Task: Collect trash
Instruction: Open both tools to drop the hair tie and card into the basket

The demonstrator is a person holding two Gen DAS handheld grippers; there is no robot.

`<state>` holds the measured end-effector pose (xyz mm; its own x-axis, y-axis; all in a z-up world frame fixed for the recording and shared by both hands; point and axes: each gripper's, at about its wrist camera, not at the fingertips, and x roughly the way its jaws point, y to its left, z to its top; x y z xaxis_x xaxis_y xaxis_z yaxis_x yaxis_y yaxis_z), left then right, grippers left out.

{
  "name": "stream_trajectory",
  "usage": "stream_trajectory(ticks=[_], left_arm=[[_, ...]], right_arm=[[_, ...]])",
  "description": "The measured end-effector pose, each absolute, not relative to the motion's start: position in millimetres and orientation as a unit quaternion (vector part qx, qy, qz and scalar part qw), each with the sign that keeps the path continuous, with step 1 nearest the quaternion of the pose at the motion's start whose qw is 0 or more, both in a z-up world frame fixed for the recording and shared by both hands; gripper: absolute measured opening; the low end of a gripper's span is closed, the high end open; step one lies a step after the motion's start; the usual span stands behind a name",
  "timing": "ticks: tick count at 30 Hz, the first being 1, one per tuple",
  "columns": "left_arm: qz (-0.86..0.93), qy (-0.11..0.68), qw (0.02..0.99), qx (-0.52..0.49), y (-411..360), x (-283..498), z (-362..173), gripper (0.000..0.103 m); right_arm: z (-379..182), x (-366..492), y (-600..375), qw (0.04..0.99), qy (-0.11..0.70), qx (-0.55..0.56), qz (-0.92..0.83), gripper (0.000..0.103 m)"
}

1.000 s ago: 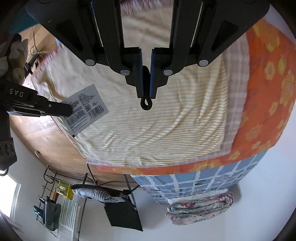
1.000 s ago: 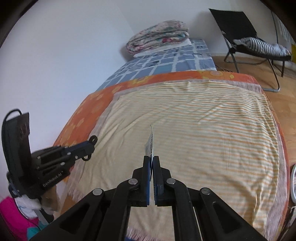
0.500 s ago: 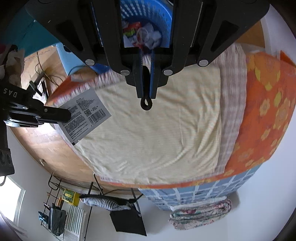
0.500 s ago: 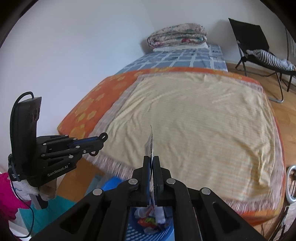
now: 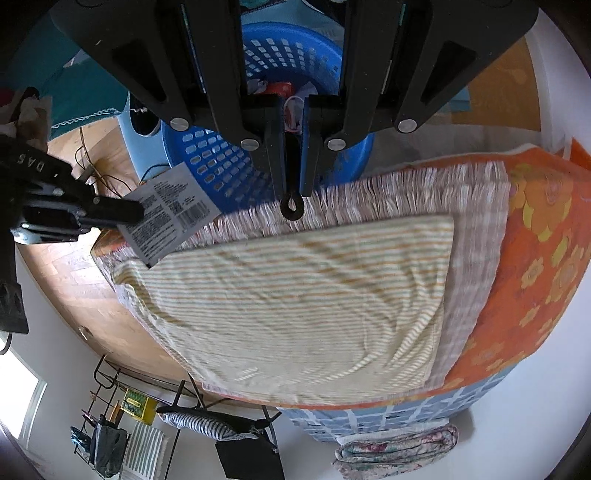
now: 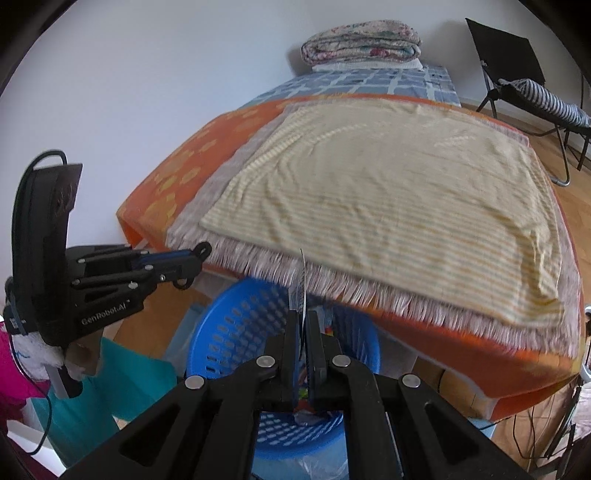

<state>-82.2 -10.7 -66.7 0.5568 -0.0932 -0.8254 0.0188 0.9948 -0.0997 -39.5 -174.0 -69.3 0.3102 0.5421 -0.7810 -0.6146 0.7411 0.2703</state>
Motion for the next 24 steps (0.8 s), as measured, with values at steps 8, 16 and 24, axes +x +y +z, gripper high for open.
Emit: stream_trajectory(ticks=[8, 16, 24], left_arm=[[-0.035, 0.482, 0.875, -0.04, -16, -93, -77, 0.004], [-0.036, 0.494, 0.868, -0.041, -19, -96, -86, 0.005], [-0.027, 0.49, 0.87, -0.046, -15, -98, -88, 0.056]], right_arm=[[-81, -50, -168, 0.799, 0.479, -0.05, 0.361, 0.004], [-89, -53, -166, 0.796, 0.485, -0.054, 0.359, 0.008], [-87, -52, -169, 0.806, 0.477, -0.049, 0.347, 0.029]])
